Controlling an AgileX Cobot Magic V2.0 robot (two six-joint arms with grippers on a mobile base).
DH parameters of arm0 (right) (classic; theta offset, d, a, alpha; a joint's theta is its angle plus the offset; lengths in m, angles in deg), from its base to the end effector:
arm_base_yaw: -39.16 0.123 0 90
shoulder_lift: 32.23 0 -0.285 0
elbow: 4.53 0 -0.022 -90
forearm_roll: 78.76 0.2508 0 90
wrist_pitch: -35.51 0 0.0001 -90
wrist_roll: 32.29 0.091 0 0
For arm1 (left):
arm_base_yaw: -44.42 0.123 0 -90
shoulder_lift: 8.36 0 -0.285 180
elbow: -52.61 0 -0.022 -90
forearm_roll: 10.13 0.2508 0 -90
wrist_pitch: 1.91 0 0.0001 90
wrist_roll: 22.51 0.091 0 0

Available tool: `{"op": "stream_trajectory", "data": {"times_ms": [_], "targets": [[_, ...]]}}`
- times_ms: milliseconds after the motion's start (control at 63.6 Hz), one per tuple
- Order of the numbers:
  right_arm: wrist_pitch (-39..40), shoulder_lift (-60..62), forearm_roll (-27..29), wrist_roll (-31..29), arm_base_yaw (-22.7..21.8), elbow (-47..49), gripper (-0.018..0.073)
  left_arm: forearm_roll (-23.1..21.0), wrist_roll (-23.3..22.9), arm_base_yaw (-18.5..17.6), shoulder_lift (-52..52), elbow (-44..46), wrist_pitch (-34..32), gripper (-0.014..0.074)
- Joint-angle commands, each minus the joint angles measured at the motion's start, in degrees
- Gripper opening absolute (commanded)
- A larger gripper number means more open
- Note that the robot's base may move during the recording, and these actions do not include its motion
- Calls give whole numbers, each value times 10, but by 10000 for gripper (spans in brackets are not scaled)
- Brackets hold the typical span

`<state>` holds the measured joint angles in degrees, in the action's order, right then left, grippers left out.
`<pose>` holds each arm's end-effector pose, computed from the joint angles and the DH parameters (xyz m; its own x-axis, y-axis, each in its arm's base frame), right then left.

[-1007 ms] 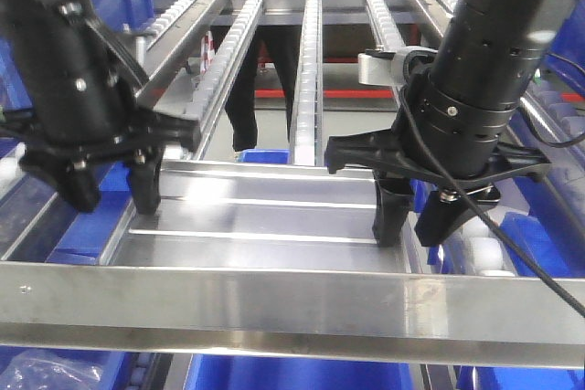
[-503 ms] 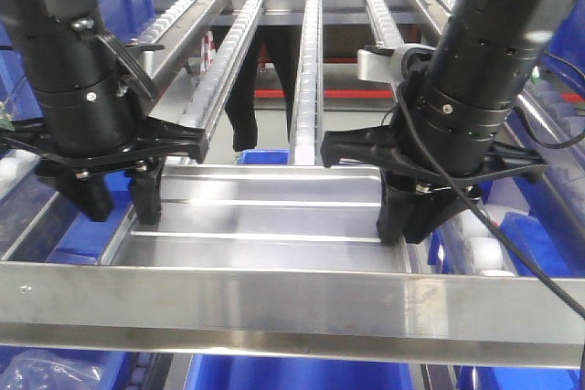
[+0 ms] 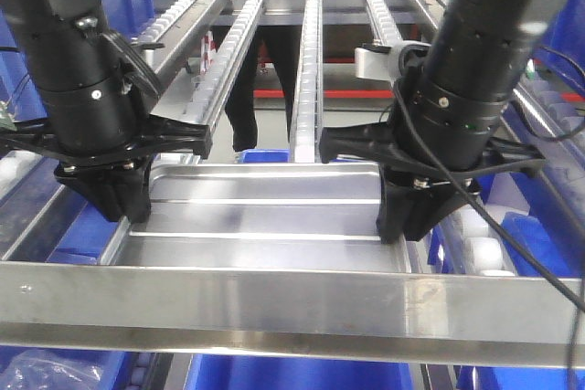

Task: Grab silver tray and stack on right shelf
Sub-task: 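Lift the silver tray up off the rollers with both grippers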

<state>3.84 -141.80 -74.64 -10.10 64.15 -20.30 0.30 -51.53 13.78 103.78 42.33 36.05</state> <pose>0.3142 0.1503 0.1807 -0.9404 0.0398 -0.3378 -0.0308 0.9791 0.2011 0.3165 -0.1757 0.1861 -0.9235 0.1376 -0.3581 0.1564 0.9874 -0.0239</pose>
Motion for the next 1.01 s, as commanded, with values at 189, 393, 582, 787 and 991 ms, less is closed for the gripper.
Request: {"op": "stream_trajectory", "data": {"times_ms": [189, 393, 582, 787, 991], "targets": [[-39, 52, -57, 31, -2, 41, 60, 15, -4, -11, -55, 46, 44, -92], [-54, 110, -141, 94, -2, 41, 60, 15, -6, -17, -100, 54, 55, -92], [-75, 166, -145, 98, -2, 41, 60, 13, -6, -26, -139, 54, 69, -92], [-103, 221, -145, 107, 0, 41, 60, 26, -34, -56, -183, 54, 79, -92], [-138, 261, -151, 107, 26, 41, 60, 32, -36, -82, -212, 54, 127, -92]]}}
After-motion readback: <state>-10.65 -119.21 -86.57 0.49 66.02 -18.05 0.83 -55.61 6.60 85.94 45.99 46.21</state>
